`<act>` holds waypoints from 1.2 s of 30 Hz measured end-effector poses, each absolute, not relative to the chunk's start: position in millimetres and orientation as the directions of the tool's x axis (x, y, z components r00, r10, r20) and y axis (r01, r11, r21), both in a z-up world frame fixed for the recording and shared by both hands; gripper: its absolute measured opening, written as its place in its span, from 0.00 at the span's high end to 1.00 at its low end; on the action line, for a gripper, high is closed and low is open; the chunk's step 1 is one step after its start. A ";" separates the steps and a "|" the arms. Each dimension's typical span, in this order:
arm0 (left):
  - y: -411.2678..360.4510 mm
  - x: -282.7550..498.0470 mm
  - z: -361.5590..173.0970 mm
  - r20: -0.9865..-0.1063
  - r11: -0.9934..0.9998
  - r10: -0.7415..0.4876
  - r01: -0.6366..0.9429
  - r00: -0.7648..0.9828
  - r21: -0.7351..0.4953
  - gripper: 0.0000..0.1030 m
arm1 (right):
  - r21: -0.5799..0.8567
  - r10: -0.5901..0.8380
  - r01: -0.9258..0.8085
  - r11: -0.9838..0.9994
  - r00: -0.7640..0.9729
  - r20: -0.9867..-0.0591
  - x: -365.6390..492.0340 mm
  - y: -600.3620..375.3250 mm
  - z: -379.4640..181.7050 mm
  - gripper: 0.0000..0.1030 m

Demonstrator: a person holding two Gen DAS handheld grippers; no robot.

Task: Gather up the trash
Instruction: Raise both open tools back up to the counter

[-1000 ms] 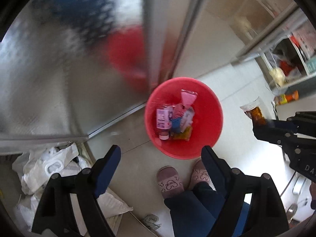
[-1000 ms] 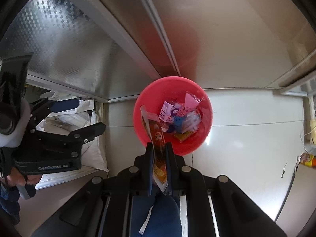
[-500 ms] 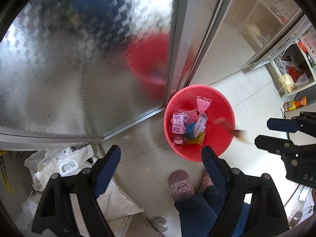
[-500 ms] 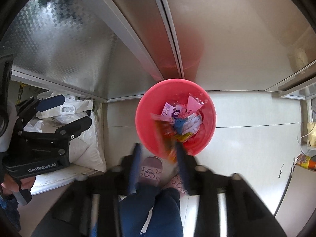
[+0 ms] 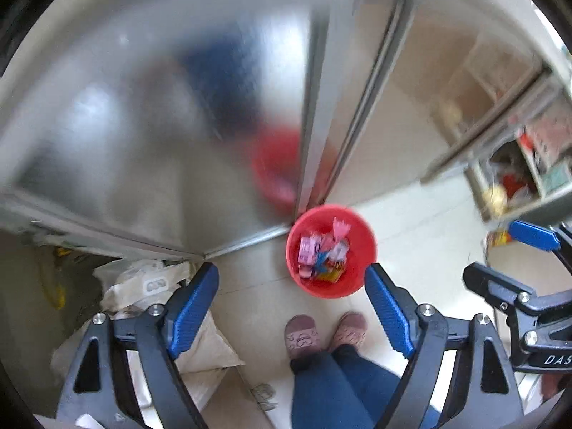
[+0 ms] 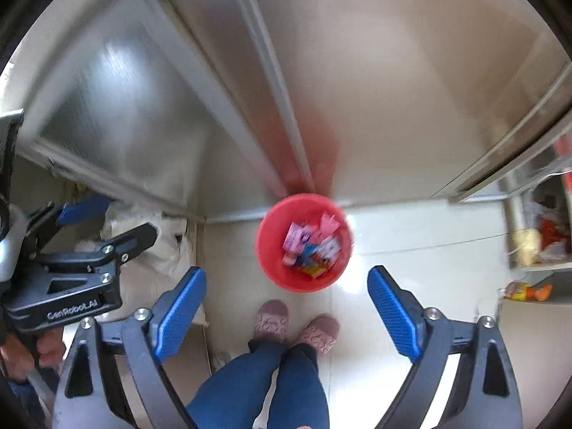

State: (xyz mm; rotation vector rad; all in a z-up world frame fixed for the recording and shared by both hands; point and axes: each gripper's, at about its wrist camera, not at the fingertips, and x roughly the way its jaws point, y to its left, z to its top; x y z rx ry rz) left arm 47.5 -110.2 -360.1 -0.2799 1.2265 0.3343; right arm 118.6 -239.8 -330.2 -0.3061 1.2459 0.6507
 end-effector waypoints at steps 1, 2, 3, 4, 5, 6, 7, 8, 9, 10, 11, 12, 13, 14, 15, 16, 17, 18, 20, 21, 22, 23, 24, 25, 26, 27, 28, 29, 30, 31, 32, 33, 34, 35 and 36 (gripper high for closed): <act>-114.2 45.7 -339.3 -0.941 0.919 0.107 -0.394 0.320 -0.029 0.20 | 0.111 0.296 -0.610 0.785 0.212 -0.932 116.8 -242.3 -310.4 0.08; -117.0 44.5 -322.4 -0.936 0.920 0.117 -0.390 0.331 -0.023 0.20 | 0.096 0.298 -0.605 0.790 0.242 -0.923 116.8 -244.5 -293.5 0.07; -119.5 42.6 -306.3 -0.930 0.921 0.130 -0.390 0.345 -0.016 0.20 | 0.085 0.301 -0.599 0.796 0.270 -0.914 117.6 -246.6 -276.1 0.06; -123.9 41.2 -287.4 -0.920 0.919 0.143 -0.393 0.365 -0.013 0.20 | 0.074 0.303 -0.598 0.798 0.291 -0.907 118.2 -247.2 -262.7 0.04; -124.8 40.5 -271.9 -0.912 0.919 0.148 -0.394 0.381 -0.015 0.20 | 0.062 0.304 -0.598 0.799 0.312 -0.900 118.6 -247.6 -249.0 0.03; -126.0 41.0 -259.0 -0.906 0.918 0.155 -0.396 0.394 -0.015 0.20 | 0.054 0.310 -0.603 0.796 0.329 -0.892 119.4 -247.9 -237.0 0.02; -125.6 40.5 -245.7 -0.897 0.916 0.166 -0.400 0.409 -0.013 0.20 | 0.046 0.317 -0.610 0.791 0.344 -0.884 120.1 -247.1 -225.4 0.01; -124.6 40.7 -233.0 -0.888 0.914 0.182 -0.406 0.423 -0.006 0.20 | 0.037 0.325 -0.618 0.785 0.360 -0.874 121.4 -246.2 -214.8 0.01; -123.1 40.9 -222.1 -0.881 0.912 0.193 -0.409 0.432 0.000 0.20 | 0.022 0.326 -0.626 0.779 0.375 -0.868 123.0 -244.7 -206.1 0.01; -121.7 41.4 -210.4 -0.874 0.912 0.197 -0.409 0.443 -0.001 0.20 | 0.009 0.328 -0.634 0.773 0.387 -0.862 124.1 -242.9 -197.4 0.01; -119.1 41.5 -198.6 -0.868 0.912 0.201 -0.411 0.453 -0.003 0.20 | -0.007 0.326 -0.639 0.770 0.403 -0.855 124.9 -240.3 -188.8 0.01; -116.8 41.3 -188.8 -0.863 0.911 0.205 -0.413 0.462 -0.005 0.20 | -0.023 0.325 -0.642 0.767 0.419 -0.848 125.3 -238.5 -180.3 0.01; -114.9 41.2 -178.7 -0.856 0.911 0.210 -0.412 0.473 -0.004 0.20 | -0.032 0.332 -0.647 0.762 0.434 -0.837 124.7 -234.1 -173.1 0.01; -113.0 40.7 -170.7 -0.851 0.912 0.215 -0.410 0.480 -0.001 0.19 | -0.037 0.341 -0.650 0.759 0.445 -0.828 125.3 -232.0 -164.8 0.01; -111.1 40.0 -160.9 -0.846 0.913 0.219 -0.409 0.486 0.001 0.19 | -0.038 0.348 -0.651 0.758 0.453 -0.821 126.1 -229.9 -157.9 0.01; -108.8 40.1 -154.0 -0.841 0.912 0.222 -0.410 0.493 0.000 0.18 | -0.035 0.355 -0.651 0.758 0.458 -0.815 126.6 -227.0 -149.3 0.01; -107.0 38.5 -146.2 -0.835 0.911 0.222 -0.412 0.503 -0.006 0.18 | -0.030 0.364 -0.653 0.757 0.459 -0.811 126.8 -223.8 -142.2 0.01; -105.0 36.6 -139.3 -0.832 0.909 0.221 -0.416 0.509 -0.013 0.18 | -0.025 0.372 -0.654 0.756 0.461 -0.806 126.7 -220.8 -134.9 0.01; -101.2 33.6 -126.0 -0.824 0.904 0.230 -0.428 0.517 -0.016 0.17 | -0.019 0.381 -0.652 0.758 0.466 -0.799 127.0 -214.2 -123.3 0.01; -97.7 34.0 -117.7 -0.822 0.900 0.240 -0.435 0.517 -0.011 0.16 | -0.013 0.387 -0.653 0.757 0.464 -0.797 126.1 -210.1 -118.1 0.01; -94.8 31.3 -111.1 -0.817 0.897 0.252 -0.443 0.519 -0.005 0.15 | -0.007 0.394 -0.656 0.754 0.461 -0.795 128.2 -205.3 -115.7 0.01; -90.6 29.5 -104.7 -0.811 0.893 0.262 -0.449 0.524 -0.002 0.13 | -0.005 0.399 -0.660 0.751 0.460 -0.794 127.3 -200.2 -110.3 0.01; -85.6 28.6 -98.5 -0.806 0.887 0.276 -0.461 0.523 0.005 0.12 | -0.003 0.406 -0.666 0.746 0.458 -0.791 129.0 -195.0 -107.1 0.01; -79.1 25.9 -92.5 -0.801 0.882 0.286 -0.471 0.527 0.005 0.11 | -0.002 0.411 -0.673 0.740 0.453 -0.791 130.9 -189.9 -104.9 0.01; -73.7 25.1 -88.2 -0.800 0.879 0.289 -0.477 0.526 0.004 0.10 | -0.004 0.412 -0.678 0.735 0.451 -0.792 129.9 -184.9 -100.5 0.01; -67.7 23.6 -84.7 -0.799 0.874 0.296 -0.486 0.523 0.005 0.09 | -0.007 0.413 -0.683 0.731 0.450 -0.792 130.3 -180.0 -96.6 0.01; -62.3 23.6 -81.5 -0.797 0.871 0.303 -0.491 0.523 0.009 0.09 | -0.006 0.417 -0.686 0.727 0.449 -0.790 131.6 -174.5 -92.6 0.01; -56.6 24.2 -79.6 -0.793 0.870 0.311 -0.493 0.523 0.016 0.08 | -0.005 0.423 -0.688 0.726 0.452 -0.785 132.6 -168.7 -90.3 0.01; -50.0 25.6 -79.2 -0.791 0.864 0.327 -0.502 0.517 0.029 0.07 | -0.008 0.429 -0.687 0.727 0.463 -0.776 132.9 -165.1 -86.9 0.01; -43.4 25.5 -78.9 -0.789 0.859 0.340 -0.510 0.512 0.039 0.06 | -0.017 0.428 -0.684 0.729 0.475 -0.769 135.2 -159.6 -88.5 0.01; -36.6 27.8 -79.7 -0.790 0.856 0.345 -0.515 0.507 0.044 0.06 | -0.021 0.425 -0.686 0.728 0.475 -0.771 137.2 -154.9 -88.9 0.01; -27.1 30.3 -80.0 -0.790 0.851 0.349 -0.523 0.503 0.044 0.06 | -0.017 0.425 -0.692 0.721 0.463 -0.778 141.1 -145.8 -90.6 0.01; -19.4 33.2 -80.9 -0.790 0.849 0.348 -0.526 0.504 0.039 0.06 | -0.014 0.427 -0.700 0.714 0.452 -0.783 145.9 -136.1 -92.5 0.01; -9.4 36.2 -80.9 -0.791 0.847 0.348 -0.531 0.504 0.034 0.05 | -0.018 0.426 -0.703 0.711 0.452 -0.784 149.3 -127.4 -93.9 0.01; 1.8 39.8 -81.4 -0.792 0.843 0.350 -0.537 0.500 0.034 0.03 | -0.025 0.422 -0.703 0.710 0.455 -0.784 151.5 -119.1 -94.7 0.01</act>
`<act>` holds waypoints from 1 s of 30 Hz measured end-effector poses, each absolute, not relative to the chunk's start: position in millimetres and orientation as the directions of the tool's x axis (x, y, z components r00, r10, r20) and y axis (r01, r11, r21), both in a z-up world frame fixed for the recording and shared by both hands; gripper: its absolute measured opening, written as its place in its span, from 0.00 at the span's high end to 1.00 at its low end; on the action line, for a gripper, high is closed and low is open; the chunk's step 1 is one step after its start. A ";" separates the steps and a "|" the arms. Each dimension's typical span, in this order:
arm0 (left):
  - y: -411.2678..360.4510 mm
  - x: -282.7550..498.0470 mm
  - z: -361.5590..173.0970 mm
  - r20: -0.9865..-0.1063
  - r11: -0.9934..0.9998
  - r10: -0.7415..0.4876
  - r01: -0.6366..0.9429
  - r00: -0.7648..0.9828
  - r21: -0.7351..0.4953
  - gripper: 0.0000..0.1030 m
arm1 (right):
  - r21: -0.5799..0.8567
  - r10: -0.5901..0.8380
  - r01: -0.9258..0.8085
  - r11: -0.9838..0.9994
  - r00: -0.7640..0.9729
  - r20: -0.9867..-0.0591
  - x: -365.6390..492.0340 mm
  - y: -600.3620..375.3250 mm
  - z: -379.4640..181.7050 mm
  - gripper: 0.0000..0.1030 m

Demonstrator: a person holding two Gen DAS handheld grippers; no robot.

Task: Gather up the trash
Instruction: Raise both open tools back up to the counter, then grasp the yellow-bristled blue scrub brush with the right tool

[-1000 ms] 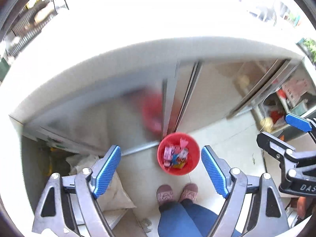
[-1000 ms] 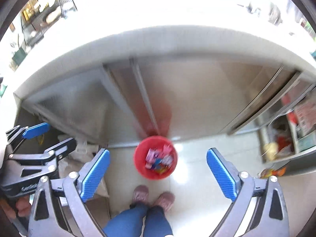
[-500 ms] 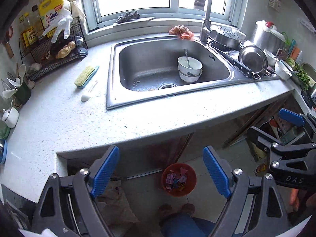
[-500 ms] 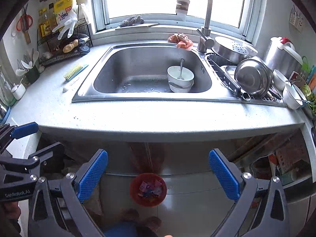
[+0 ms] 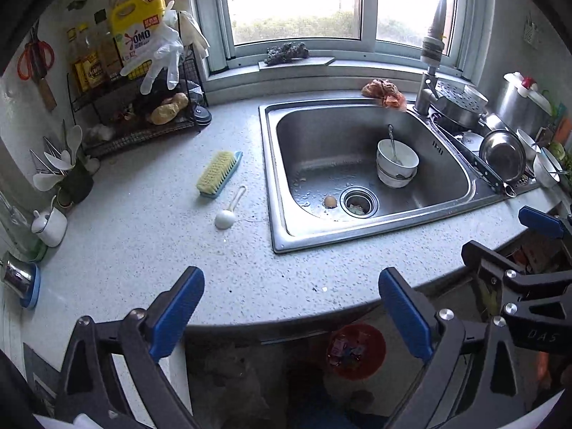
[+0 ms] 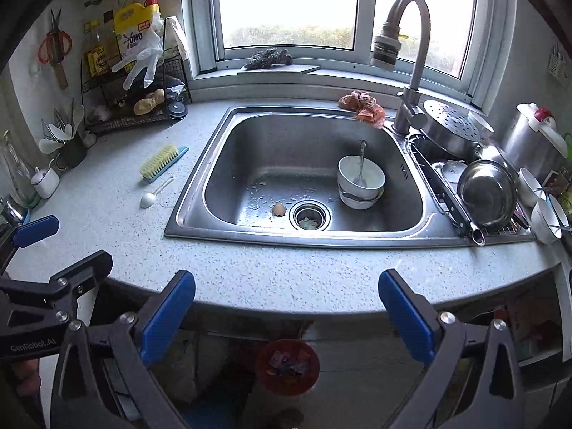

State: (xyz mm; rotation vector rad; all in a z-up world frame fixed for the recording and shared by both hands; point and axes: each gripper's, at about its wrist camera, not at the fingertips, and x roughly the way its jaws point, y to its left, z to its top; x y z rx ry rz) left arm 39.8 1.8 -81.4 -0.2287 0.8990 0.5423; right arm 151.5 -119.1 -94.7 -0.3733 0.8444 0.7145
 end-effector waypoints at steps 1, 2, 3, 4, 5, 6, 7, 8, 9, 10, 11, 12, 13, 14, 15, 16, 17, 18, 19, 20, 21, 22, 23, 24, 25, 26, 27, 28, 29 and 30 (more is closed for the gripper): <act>12.4 42.4 -81.0 -0.793 0.840 0.352 -0.542 0.497 0.033 0.00 | -0.030 0.417 -0.704 0.710 0.454 -0.787 155.2 -109.4 -94.8 0.01; 23.1 45.6 -81.4 -0.792 0.839 0.351 -0.544 0.500 0.028 0.00 | -0.031 0.417 -0.705 0.708 0.453 -0.788 159.3 -98.3 -93.9 0.01; 32.8 49.4 -82.1 -0.794 0.838 0.349 -0.546 0.497 0.026 0.00 | -0.037 0.413 -0.704 0.709 0.457 -0.788 163.2 -87.1 -93.4 0.01; 44.5 53.6 -82.6 -0.798 0.835 0.347 -0.549 0.493 0.024 0.00 | -0.040 0.406 -0.702 0.711 0.456 -0.792 166.9 -77.4 -92.8 0.01; 56.3 57.3 -82.7 -0.800 0.834 0.341 -0.551 0.494 0.016 0.00 | -0.033 0.408 -0.704 0.709 0.448 -0.795 170.8 -66.5 -93.1 0.01; 66.6 60.9 -82.4 -0.802 0.835 0.334 -0.550 0.495 0.009 0.00 | -0.029 0.409 -0.707 0.707 0.442 -0.798 173.9 -56.5 -93.7 0.01; 78.5 63.8 -82.1 -0.802 0.834 0.332 -0.551 0.496 0.005 0.00 | -0.028 0.407 -0.708 0.705 0.437 -0.802 177.2 -45.5 -94.5 0.01; 88.9 66.4 -82.2 -0.802 0.832 0.334 -0.555 0.495 0.005 0.00 | -0.026 0.407 -0.712 0.702 0.430 -0.806 180.8 -33.7 -95.6 0.01; 100.6 69.3 -82.8 -0.805 0.831 0.333 -0.556 0.491 0.004 0.00 | -0.025 0.405 -0.716 0.697 0.423 -0.811 184.2 -22.5 -96.7 0.01; 110.3 72.5 -83.6 -0.809 0.830 0.332 -0.558 0.486 0.005 0.00 | -0.024 0.403 -0.719 0.694 0.416 -0.815 185.9 -14.8 -98.0 0.01; 120.3 75.1 -84.1 -0.812 0.829 0.329 -0.559 0.481 0.006 0.00 | -0.021 0.404 -0.724 0.689 0.408 -0.818 188.5 -4.3 -98.8 0.01; 129.8 76.8 -84.7 -0.815 0.828 0.330 -0.560 0.476 0.009 0.00 | -0.021 0.404 -0.728 0.685 0.404 -0.821 190.4 4.3 -99.6 0.01; 139.2 78.3 -85.3 -0.818 0.828 0.332 -0.561 0.470 0.014 0.00 | -0.021 0.404 -0.732 0.681 0.400 -0.823 191.3 12.0 -100.4 0.01; 149.5 80.0 -86.4 -0.823 0.825 0.338 -0.564 0.457 0.026 0.00 | -0.022 0.403 -0.737 0.676 0.394 -0.826 192.9 20.9 -101.5 0.01; 158.6 80.9 -88.2 -0.826 0.822 0.343 -0.568 0.448 0.034 0.00 | -0.023 0.401 -0.741 0.671 0.389 -0.829 195.0 29.3 -102.8 0.01; 169.3 81.7 -90.0 -0.829 0.821 0.343 -0.569 0.442 0.037 0.00 | -0.023 0.401 -0.748 0.663 0.382 -0.833 196.6 38.1 -104.4 0.01; 177.9 82.4 -91.9 -0.833 0.820 0.342 -0.571 0.434 0.039 0.00 | -0.021 0.401 -0.754 0.656 0.372 -0.837 197.5 46.5 -106.0 0.01; 186.5 83.2 -94.2 -0.838 0.817 0.341 -0.575 0.425 0.041 0.00 | -0.016 0.402 -0.761 0.649 0.360 -0.842 198.7 54.1 -107.7 0.01; 194.7 83.2 -96.5 -0.845 0.814 0.339 -0.579 0.413 0.043 0.00 | -0.010 0.401 -0.768 0.640 0.345 -0.849 199.8 62.4 -109.8 0.01; 203.0 82.3 -98.6 -0.851 0.810 0.338 -0.585 0.402 0.045 0.00 | -0.007 0.399 -0.776 0.630 0.331 -0.855 200.3 71.0 -112.2 0.01; 210.9 81.7 -100.4 -0.855 0.806 0.336 -0.591 0.394 0.045 0.00 | -0.004 0.399 -0.785 0.620 0.319 -0.860 201.1 79.4 -114.3 0.01; 218.8 80.7 -102.3 -0.860 0.800 0.336 -0.598 0.384 0.046 0.00 | 0.001 0.399 -0.793 0.609 0.306 -0.864 200.9 87.4 -116.6 0.01; 226.1 79.9 -104.3 -0.864 0.796 0.334 -0.604 0.376 0.045 0.00 | 0.007 0.399 -0.799 0.601 0.293 -0.869 200.9 95.3 -118.9 0.01; 233.0 79.3 -106.4 -0.868 0.793 0.330 -0.608 0.370 0.043 0.00 | 0.014 0.399 -0.805 0.593 0.279 -0.873 200.4 103.0 -121.3 0.01; 239.8 78.8 -108.7 -0.873 0.790 0.326 -0.612 0.363 0.041 0.00 | 0.022 0.399 -0.810 0.586 0.264 -0.878 200.7 112.2 -124.0 0.01; 247.4 78.0 -111.2 -0.877 0.784 0.326 -0.620 0.353 0.042 0.00 | 0.027 0.395 -0.812 0.583 0.254 -0.883 200.4 119.7 -126.9 0.01; 254.0 77.0 -113.8 -0.881 0.777 0.328 -0.628 0.342 0.045 0.00 | 0.032 0.392 -0.815 0.579 0.244 -0.887 200.1 127.5 -129.9 0.01; 261.9 75.4 -117.0 -0.885 0.769 0.329 -0.637 0.329 0.049 0.00 | 0.039 0.388 -0.818 0.575 0.230 -0.893 199.8 135.3 -133.5 0.01; 268.8 74.1 -119.8 -0.889 0.763 0.330 -0.645 0.319 0.051 0.00 | 0.046 0.381 -0.820 0.570 0.214 -0.899 199.4 142.8 -137.4 0.01; 276.0 72.7 -123.1 -0.893 0.755 0.330 -0.654 0.307 0.054 0.00 | 0.053 0.375 -0.822 0.567 0.201 -0.905 199.6 149.6 -140.9 0.01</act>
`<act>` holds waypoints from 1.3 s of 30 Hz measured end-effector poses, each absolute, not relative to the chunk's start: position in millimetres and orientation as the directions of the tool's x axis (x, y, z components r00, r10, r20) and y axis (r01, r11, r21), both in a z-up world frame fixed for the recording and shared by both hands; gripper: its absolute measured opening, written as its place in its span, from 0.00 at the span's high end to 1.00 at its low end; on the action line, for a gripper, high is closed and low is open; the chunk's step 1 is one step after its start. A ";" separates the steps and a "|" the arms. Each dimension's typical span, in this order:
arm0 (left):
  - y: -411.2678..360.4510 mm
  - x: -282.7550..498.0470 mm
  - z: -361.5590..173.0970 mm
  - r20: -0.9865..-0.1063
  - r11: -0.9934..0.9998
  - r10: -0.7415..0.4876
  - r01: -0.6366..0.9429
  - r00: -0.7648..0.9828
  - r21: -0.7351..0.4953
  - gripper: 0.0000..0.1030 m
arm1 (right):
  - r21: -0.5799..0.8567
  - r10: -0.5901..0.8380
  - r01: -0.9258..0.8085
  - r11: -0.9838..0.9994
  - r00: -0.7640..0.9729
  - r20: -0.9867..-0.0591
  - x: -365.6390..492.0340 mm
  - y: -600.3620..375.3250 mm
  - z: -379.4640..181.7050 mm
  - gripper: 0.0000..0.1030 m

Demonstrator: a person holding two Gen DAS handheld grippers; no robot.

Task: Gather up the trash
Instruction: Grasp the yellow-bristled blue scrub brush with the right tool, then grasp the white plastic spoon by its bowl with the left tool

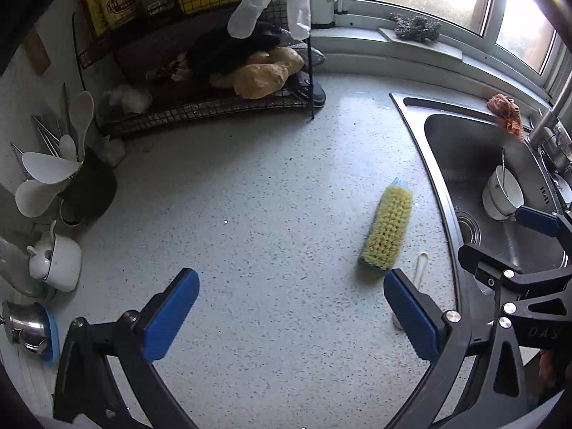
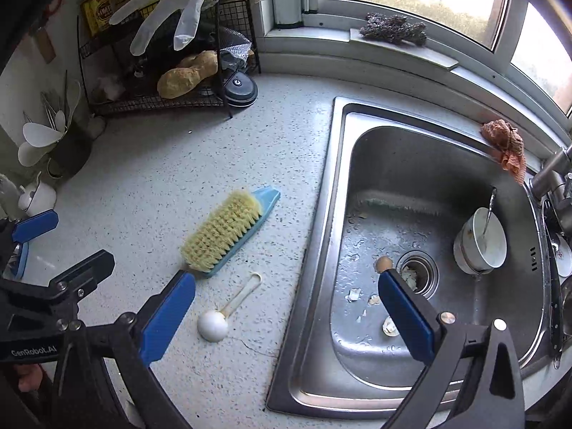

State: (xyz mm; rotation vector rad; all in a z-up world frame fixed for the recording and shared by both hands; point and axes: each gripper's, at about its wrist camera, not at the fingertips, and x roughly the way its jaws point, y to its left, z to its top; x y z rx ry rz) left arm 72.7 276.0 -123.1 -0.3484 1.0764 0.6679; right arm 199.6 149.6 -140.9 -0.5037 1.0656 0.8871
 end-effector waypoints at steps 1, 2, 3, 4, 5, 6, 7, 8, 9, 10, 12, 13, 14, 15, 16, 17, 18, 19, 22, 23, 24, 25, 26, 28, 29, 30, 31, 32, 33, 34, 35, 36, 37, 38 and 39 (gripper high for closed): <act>282.1 71.4 -126.4 -0.897 0.751 0.326 -0.658 0.297 0.055 0.00 | 0.059 0.369 -0.824 0.563 0.188 -0.910 198.8 156.5 -144.6 0.01; 288.4 69.8 -130.0 -0.901 0.748 0.323 -0.661 0.289 0.056 0.00 | 0.064 0.364 -0.827 0.559 0.175 -0.915 197.9 163.5 -147.8 0.01; 293.9 69.0 -132.9 -0.906 0.747 0.318 -0.662 0.280 0.058 0.00 | 0.067 0.358 -0.830 0.553 0.164 -0.919 196.6 170.4 -151.3 0.01; 300.5 67.7 -136.4 -0.912 0.747 0.310 -0.663 0.270 0.058 0.00 | 0.072 0.352 -0.833 0.548 0.152 -0.924 195.3 176.1 -154.6 0.01; 305.5 65.8 -139.1 -0.915 0.749 0.300 -0.661 0.268 0.052 0.00 | 0.074 0.346 -0.838 0.541 0.142 -0.928 193.4 182.5 -157.7 0.01; 310.6 63.9 -142.1 -0.919 0.750 0.293 -0.660 0.266 0.048 0.00 | 0.074 0.341 -0.842 0.535 0.135 -0.930 191.9 188.6 -160.4 0.01; 317.0 61.7 -146.2 -0.922 0.749 0.287 -0.661 0.260 0.047 0.00 | 0.075 0.333 -0.844 0.531 0.127 -0.935 190.1 194.6 -163.7 0.01; 322.0 60.6 -149.8 -0.925 0.748 0.280 -0.662 0.255 0.044 0.00 | 0.078 0.324 -0.846 0.528 0.116 -0.939 188.7 200.5 -166.9 0.01; 327.4 59.3 -153.4 -0.929 0.746 0.273 -0.664 0.249 0.041 0.00 | 0.081 0.317 -0.845 0.528 0.108 -0.942 188.4 205.6 -170.6 0.01; 333.5 58.3 -157.7 -0.933 0.743 0.265 -0.668 0.242 0.037 0.00 | 0.081 0.311 -0.845 0.528 0.103 -0.945 187.6 210.7 -173.6 0.01; 343.8 56.7 -164.0 -0.938 0.738 0.253 -0.674 0.236 0.030 0.00 | 0.081 0.300 -0.845 0.529 0.097 -0.949 186.5 220.0 -179.3 0.01; 348.3 56.4 -167.2 -0.940 0.737 0.251 -0.676 0.232 0.030 0.00 | 0.081 0.294 -0.845 0.529 0.093 -0.951 186.2 224.6 -182.2 0.01; 352.4 56.2 -170.3 -0.941 0.735 0.250 -0.677 0.227 0.032 0.00 | 0.084 0.288 -0.843 0.531 0.087 -0.954 186.3 228.3 -185.1 0.01; 356.9 56.2 -172.7 -0.942 0.735 0.251 -0.677 0.223 0.035 0.00 | 0.087 0.284 -0.843 0.531 0.080 -0.955 186.2 232.1 -187.8 0.02; 362.5 55.7 -176.2 -0.943 0.735 0.251 -0.677 0.220 0.038 0.00 | 0.093 0.280 -0.841 0.533 0.071 -0.957 186.2 235.6 -190.7 0.03; 365.5 56.0 -178.8 -0.944 0.736 0.249 -0.676 0.216 0.040 0.00 | 0.099 0.272 -0.838 0.537 0.060 -0.960 186.3 239.0 -193.7 0.04; 367.4 56.9 -181.1 -0.946 0.736 0.246 -0.675 0.211 0.041 0.00 | 0.105 0.266 -0.835 0.539 0.050 -0.963 186.3 242.1 -196.5 0.05; 369.6 56.6 -183.4 -0.948 0.737 0.244 -0.675 0.206 0.043 0.00 | 0.111 0.262 -0.834 0.540 0.041 -0.964 186.3 245.2 -199.1 0.06; 377.2 54.4 -189.2 -0.949 0.736 0.241 -0.676 0.201 0.044 0.00 | 0.127 0.257 -0.834 0.537 0.019 -0.966 185.9 254.8 -206.9 0.12; 379.4 53.6 -190.8 -0.950 0.735 0.240 -0.677 0.199 0.043 0.00 | 0.114 0.258 -0.839 0.532 0.033 -0.966 184.4 256.7 -206.2 0.13; 381.3 52.7 -192.2 -0.951 0.734 0.236 -0.678 0.200 0.040 0.00 | 0.107 0.259 -0.842 0.528 0.040 -0.965 183.5 258.4 -205.4 0.19; 383.2 51.7 -193.5 -0.952 0.733 0.228 -0.679 0.204 0.030 0.00 | 0.101 0.260 -0.846 0.523 0.046 -0.964 181.3 260.5 -204.9 0.25; 384.5 50.3 -194.6 -0.954 0.734 0.213 -0.679 0.212 0.013 0.00 | 0.093 0.261 -0.849 0.520 0.054 -0.964 180.1 261.6 -204.1 0.29; 385.2 48.1 -196.6 -0.956 0.735 0.195 -0.678 0.220 -0.007 0.00 | 0.060 0.253 -0.854 0.516 0.084 -0.964 180.7 263.5 -205.1 0.44; 385.7 47.3 -197.2 -0.956 0.734 0.195 -0.679 0.221 -0.007 0.00 | 0.047 0.253 -0.857 0.513 0.098 -0.963 180.2 263.1 -204.1 0.49; 385.1 46.3 -197.9 -0.956 0.734 0.195 -0.679 0.220 -0.006 0.00 | 0.043 0.256 -0.859 0.510 0.104 -0.961 180.0 262.3 -203.3 0.58; 384.1 45.5 -198.0 -0.956 0.736 0.194 -0.677 0.221 -0.007 0.00 | 0.050 0.259 -0.862 0.504 0.096 -0.961 177.2 263.5 -203.8 0.59; 382.0 44.0 -197.2 -0.955 0.737 0.195 -0.676 0.224 -0.008 0.00 | 0.054 0.260 -0.866 0.497 0.090 -0.961 176.8 262.7 -203.8 0.59; 380.5 43.2 -196.1 -0.954 0.735 0.199 -0.678 0.224 -0.006 0.00 | 0.058 0.261 -0.868 0.492 0.084 -0.962 176.5 261.4 -203.6 0.61; 378.3 42.6 -194.1 -0.952 0.734 0.210 -0.679 0.221 0.004 0.00 | 0.064 0.264 -0.870 0.488 0.078 -0.961 175.6 258.4 -203.7 0.62; 374.7 42.7 -191.0 -0.950 0.736 0.219 -0.676 0.223 0.011 0.00 | 0.069 0.265 -0.873 0.483 0.070 -0.962 174.8 255.8 -204.0 0.62; 367.5 44.7 -186.8 -0.948 0.741 0.224 -0.672 0.226 0.015 0.00 | 0.073 0.263 -0.873 0.481 0.065 -0.963 174.4 252.4 -204.3 0.63; 363.4 46.0 -183.3 -0.947 0.746 0.227 -0.665 0.228 0.019 0.00 | 0.078 0.265 -0.870 0.487 0.062 -0.962 174.6 243.9 -203.0 0.63; 358.8 48.1 -180.5 -0.945 0.754 0.229 -0.657 0.231 0.022 0.00 | 0.080 0.271 -0.866 0.493 0.066 -0.960 172.1 235.1 -200.5 0.64; 356.6 52.4 -177.3 -0.944 0.761 0.229 -0.648 0.237 0.022 0.00 | 0.079 0.279 -0.863 0.498 0.074 -0.958 172.6 227.1 -197.0 0.64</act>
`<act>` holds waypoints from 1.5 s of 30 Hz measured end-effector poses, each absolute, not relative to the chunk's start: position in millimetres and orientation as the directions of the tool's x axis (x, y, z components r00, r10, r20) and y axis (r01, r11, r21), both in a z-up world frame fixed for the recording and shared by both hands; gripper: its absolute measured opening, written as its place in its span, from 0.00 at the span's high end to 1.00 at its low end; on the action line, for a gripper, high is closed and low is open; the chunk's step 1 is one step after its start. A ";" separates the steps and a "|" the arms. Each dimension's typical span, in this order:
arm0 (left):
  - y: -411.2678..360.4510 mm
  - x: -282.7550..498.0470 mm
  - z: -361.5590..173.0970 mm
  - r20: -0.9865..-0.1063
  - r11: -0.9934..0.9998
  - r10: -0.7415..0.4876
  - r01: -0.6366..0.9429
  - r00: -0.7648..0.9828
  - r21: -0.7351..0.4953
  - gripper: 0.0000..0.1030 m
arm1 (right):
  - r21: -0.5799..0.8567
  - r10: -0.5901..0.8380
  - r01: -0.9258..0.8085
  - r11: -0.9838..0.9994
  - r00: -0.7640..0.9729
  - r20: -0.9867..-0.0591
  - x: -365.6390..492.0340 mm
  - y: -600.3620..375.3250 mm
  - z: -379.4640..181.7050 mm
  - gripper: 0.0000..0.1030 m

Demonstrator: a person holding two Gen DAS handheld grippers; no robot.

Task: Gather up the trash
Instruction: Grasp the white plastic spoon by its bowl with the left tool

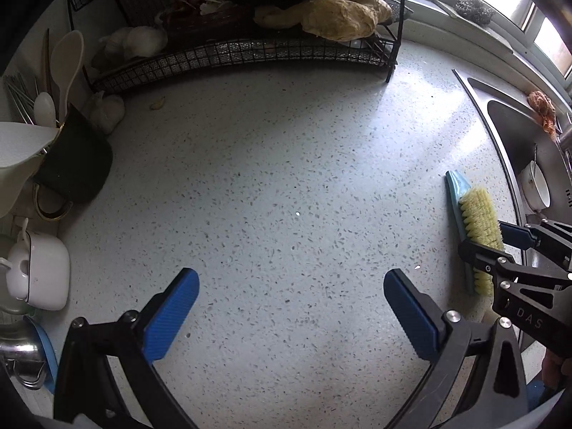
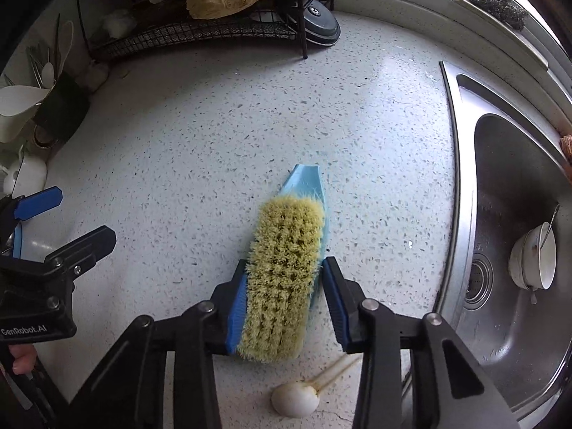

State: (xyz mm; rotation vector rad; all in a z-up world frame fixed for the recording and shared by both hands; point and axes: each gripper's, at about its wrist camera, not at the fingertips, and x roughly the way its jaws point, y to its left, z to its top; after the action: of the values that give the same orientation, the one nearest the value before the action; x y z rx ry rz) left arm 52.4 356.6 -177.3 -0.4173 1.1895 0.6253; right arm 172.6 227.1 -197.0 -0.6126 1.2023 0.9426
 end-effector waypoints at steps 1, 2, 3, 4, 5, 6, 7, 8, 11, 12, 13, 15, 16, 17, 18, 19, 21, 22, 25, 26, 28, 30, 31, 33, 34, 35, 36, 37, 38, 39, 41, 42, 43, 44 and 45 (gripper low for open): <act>351.8 54.9 -175.0 -0.943 0.770 0.225 -0.638 0.246 0.017 0.00 | 0.081 0.287 -0.859 0.505 0.078 -0.955 173.6 220.5 -193.5 0.64; 347.3 57.0 -172.8 -0.941 0.776 0.221 -0.630 0.255 0.011 0.00 | 0.089 0.296 -0.854 0.512 0.079 -0.952 175.1 214.2 -189.6 0.64; 342.2 60.0 -170.3 -0.940 0.782 0.217 -0.623 0.263 0.006 0.00 | 0.092 0.303 -0.850 0.519 0.082 -0.950 177.1 208.3 -186.2 0.64; 336.3 62.9 -166.9 -0.937 0.789 0.213 -0.615 0.277 -0.002 0.00 | 0.093 0.309 -0.845 0.527 0.089 -0.947 178.5 201.3 -182.2 0.64; 330.9 66.5 -164.7 -0.934 0.796 0.210 -0.605 0.290 -0.009 0.00 | 0.092 0.315 -0.841 0.533 0.096 -0.944 180.4 194.8 -178.4 0.64; 325.1 70.5 -162.6 -0.931 0.808 0.198 -0.588 0.305 -0.021 0.00 | 0.090 0.320 -0.838 0.538 0.105 -0.942 182.0 188.3 -174.8 0.64; 318.7 74.2 -160.4 -0.930 0.820 0.184 -0.571 0.318 -0.034 0.00 | 0.085 0.324 -0.834 0.546 0.116 -0.939 182.8 180.5 -170.8 0.64; 312.7 78.0 -158.9 -0.929 0.829 0.174 -0.557 0.327 -0.040 0.00 | 0.081 0.328 -0.828 0.554 0.128 -0.936 184.7 172.3 -166.8 0.64; 294.0 95.2 -156.5 -0.926 0.858 0.151 -0.511 0.345 -0.051 0.00 | 0.064 0.340 -0.810 0.583 0.171 -0.925 193.1 149.6 -154.9 0.64; 287.5 99.6 -155.1 -0.925 0.866 0.149 -0.497 0.350 -0.049 0.00 | 0.062 0.342 -0.802 0.594 0.181 -0.922 195.3 141.2 -151.8 0.64; 280.5 104.4 -153.5 -0.923 0.875 0.144 -0.482 0.358 -0.050 0.00 | 0.063 0.342 -0.795 0.603 0.187 -0.921 196.9 135.3 -149.7 0.64; 267.3 113.9 -152.0 -0.920 0.892 0.128 -0.448 0.369 -0.055 0.00 | 0.058 0.333 -0.777 0.627 0.200 -0.922 202.5 126.8 -149.5 0.64; 260.3 119.2 -153.1 -0.922 0.900 0.123 -0.432 0.367 -0.052 0.00 | 0.058 0.326 -0.764 0.642 0.204 -0.923 204.8 118.9 -150.8 0.64; 254.7 124.2 -154.1 -0.924 0.907 0.118 -0.419 0.362 -0.049 0.00 | 0.057 0.318 -0.753 0.656 0.207 -0.925 206.3 113.1 -153.8 0.64; 249.3 127.0 -157.3 -0.927 0.912 0.110 -0.406 0.358 -0.048 0.00 | 0.056 0.310 -0.742 0.668 0.209 -0.928 208.1 110.6 -159.8 0.64; 244.5 128.1 -160.3 -0.932 0.918 0.097 -0.393 0.350 -0.052 0.00 | 0.058 0.301 -0.730 0.681 0.206 -0.931 207.5 106.3 -162.5 0.64; 239.8 133.5 -170.5 -0.939 0.927 0.064 -0.368 0.338 -0.070 0.00 | 0.066 0.287 -0.711 0.700 0.195 -0.938 207.9 95.9 -168.1 0.64; 236.0 136.7 -175.4 -0.942 0.931 0.046 -0.356 0.332 -0.080 0.00 | 0.067 0.281 -0.703 0.708 0.194 -0.940 207.3 91.1 -170.2 0.64; 226.5 138.8 -187.7 -0.950 0.939 0.008 -0.329 0.312 -0.100 0.00 | 0.061 0.260 -0.685 0.726 0.192 -0.946 207.0 83.0 -179.0 0.64; 224.0 139.0 -191.6 -0.953 0.941 -0.002 -0.323 0.304 -0.105 0.00 | 0.061 0.255 -0.679 0.731 0.189 -0.948 207.1 80.5 -181.3 0.64; 218.8 140.9 -199.4 -0.958 0.943 -0.016 -0.314 0.285 -0.109 0.00 | 0.067 0.248 -0.666 0.743 0.182 -0.952 206.7 75.3 -185.5 0.64; 213.5 145.2 -207.1 -0.962 0.949 -0.027 -0.295 0.271 -0.110 0.00 | 0.072 0.242 -0.650 0.757 0.177 -0.954 206.2 70.2 -188.9 0.64; 211.3 146.4 -210.7 -0.964 0.951 -0.025 -0.290 0.264 -0.104 0.00 | 0.072 0.239 -0.644 0.762 0.176 -0.955 205.8 68.3 -188.9 0.64; 208.9 149.5 -217.0 -0.966 0.950 -0.036 -0.291 0.257 -0.113 0.00 | 0.071 0.233 -0.633 0.770 0.176 -0.956 205.1 64.8 -190.0 0.64; 207.6 150.9 -219.3 -0.966 0.949 -0.045 -0.291 0.255 -0.121 0.00 | 0.070 0.231 -0.630 0.773 0.177 -0.957 204.1 62.9 -189.3 0.64; 205.8 151.8 -220.4 -0.966 0.950 -0.034 -0.291 0.256 -0.110 0.00 | 0.069 0.229 -0.628 0.775 0.178 -0.957 203.5 61.6 -189.1 0.64; 203.8 153.1 -221.1 -0.967 0.954 -0.024 -0.282 0.253 -0.098 0.00 | 0.068 0.229 -0.625 0.777 0.180 -0.957 201.5 60.0 -188.0 0.64; 202.5 153.0 -220.1 -0.968 0.960 -0.019 -0.265 0.250 -0.087 0.01 | 0.068 0.229 -0.625 0.778 0.181 -0.957 200.9 59.3 -187.1 0.64; 200.9 153.4 -220.3 -0.968 0.963 -0.009 -0.257 0.249 -0.075 0.03 | 0.067 0.229 -0.625 0.778 0.182 -0.956 200.4 58.3 -186.6 0.64; 199.2 154.1 -220.5 -0.968 0.965 0.007 -0.254 0.250 -0.059 0.07 | 0.067 0.230 -0.626 0.777 0.183 -0.956 199.5 58.1 -186.0 0.64; 197.8 153.5 -219.9 -0.967 0.967 0.049 -0.253 0.251 -0.017 0.14 | 0.072 0.230 -0.625 0.777 0.176 -0.957 199.1 57.3 -187.5 0.64; 198.8 152.7 -218.5 -0.965 0.966 0.048 -0.257 0.257 -0.020 0.19 | 0.076 0.232 -0.626 0.776 0.172 -0.957 198.7 57.2 -188.2 0.64; 199.9 153.0 -217.3 -0.964 0.964 0.052 -0.267 0.262 -0.021 0.22 | 0.078 0.234 -0.627 0.775 0.169 -0.958 198.4 57.5 -188.7 0.64; 200.7 153.0 -216.3 -0.963 0.961 0.054 -0.274 0.264 -0.021 0.27 | 0.082 0.236 -0.628 0.774 0.166 -0.958 198.2 57.6 -189.0 0.64; 201.5 152.9 -215.2 -0.962 0.960 0.056 -0.279 0.267 -0.021 0.33 | 0.085 0.239 -0.630 0.772 0.164 -0.957 198.0 57.4 -188.7 0.64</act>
State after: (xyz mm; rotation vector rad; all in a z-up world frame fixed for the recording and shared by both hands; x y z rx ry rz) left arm 152.9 201.5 -215.2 -0.2011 1.2830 0.2283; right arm 198.0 57.4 -188.7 -0.3714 1.2637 0.6403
